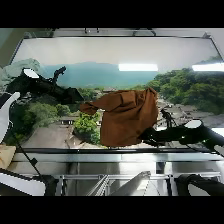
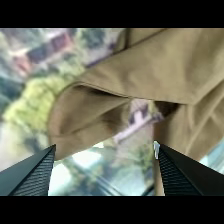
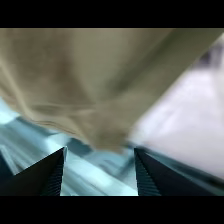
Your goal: Fold the shirts.
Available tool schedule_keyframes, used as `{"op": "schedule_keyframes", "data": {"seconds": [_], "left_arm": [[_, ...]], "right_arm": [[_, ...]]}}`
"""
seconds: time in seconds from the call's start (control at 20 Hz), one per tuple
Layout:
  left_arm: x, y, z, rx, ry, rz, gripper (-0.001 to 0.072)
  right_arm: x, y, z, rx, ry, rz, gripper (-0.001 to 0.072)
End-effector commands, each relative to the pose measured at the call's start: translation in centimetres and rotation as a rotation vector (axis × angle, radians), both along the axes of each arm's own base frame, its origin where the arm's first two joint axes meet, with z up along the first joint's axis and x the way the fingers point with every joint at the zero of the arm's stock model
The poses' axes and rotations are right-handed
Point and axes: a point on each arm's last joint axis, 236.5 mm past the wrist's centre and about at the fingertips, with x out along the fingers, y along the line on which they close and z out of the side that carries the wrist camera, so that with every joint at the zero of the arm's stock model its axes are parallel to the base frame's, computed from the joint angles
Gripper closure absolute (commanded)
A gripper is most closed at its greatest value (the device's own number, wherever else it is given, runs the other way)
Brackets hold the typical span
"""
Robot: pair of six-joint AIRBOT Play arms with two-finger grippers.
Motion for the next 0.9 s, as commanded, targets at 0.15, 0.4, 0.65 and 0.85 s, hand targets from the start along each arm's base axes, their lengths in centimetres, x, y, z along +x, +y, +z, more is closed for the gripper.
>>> {"op": "schedule_keyframes", "data": {"seconds": [0.15,0.4,0.65,0.85], "left_arm": [[-1.2,3.4,-2.8,0.079,0.072,0.053,0.0006],[-1.0,2.3,-4.9,0.108,0.048,0.075,0.0007],[-0.3,-2.3,-5.9,0.065,0.067,-0.019,0.0153],[-0.1,-4.0,-2.8,0.030,0.047,-0.154,0.0708]], "right_arm": [[3.2,3.9,-0.8,0.149,-0.085,-0.099,0.0576],[4.8,4.5,0.7,0.179,-0.135,-0.083,0.0690],[4.5,4.7,0.9,0.189,-0.133,-0.069,0.0690],[3.4,5.8,3.5,0.280,-0.134,-0.014,0.0691]]}}
